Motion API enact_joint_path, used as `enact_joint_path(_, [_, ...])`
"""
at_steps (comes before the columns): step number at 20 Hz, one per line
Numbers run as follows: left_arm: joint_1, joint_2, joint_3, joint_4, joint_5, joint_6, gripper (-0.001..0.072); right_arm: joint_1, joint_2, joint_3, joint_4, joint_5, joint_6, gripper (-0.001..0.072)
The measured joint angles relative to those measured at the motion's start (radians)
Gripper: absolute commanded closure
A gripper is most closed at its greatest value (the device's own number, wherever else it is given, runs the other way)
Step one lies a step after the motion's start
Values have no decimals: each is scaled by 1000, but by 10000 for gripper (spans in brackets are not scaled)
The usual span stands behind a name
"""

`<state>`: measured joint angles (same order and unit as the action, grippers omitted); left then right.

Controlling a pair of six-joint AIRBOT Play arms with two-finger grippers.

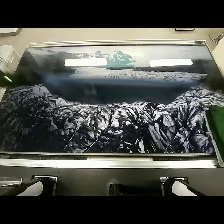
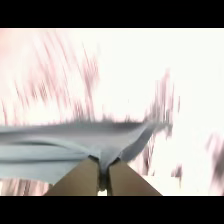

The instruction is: Fold the clothes and pants, and hang the long-sleeved shirts on hangers.

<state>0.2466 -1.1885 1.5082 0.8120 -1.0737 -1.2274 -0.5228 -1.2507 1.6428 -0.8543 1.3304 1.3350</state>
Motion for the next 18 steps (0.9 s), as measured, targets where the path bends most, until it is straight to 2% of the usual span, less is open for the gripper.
enact_joint_path(3, [1,95,295,22,112,33,691,-1,63,341,-19,-93,-11,681])
enact_joint_path(6, [2,193,473,56,186,46,691,-2,187,478,-77,-184,-7,681])
enact_joint_path(10, [2,335,527,90,210,49,691,-3,337,523,-168,-187,48,681])
enact_joint_path(18, [2,472,544,233,159,-92,692,-3,459,537,-231,-198,190,682])
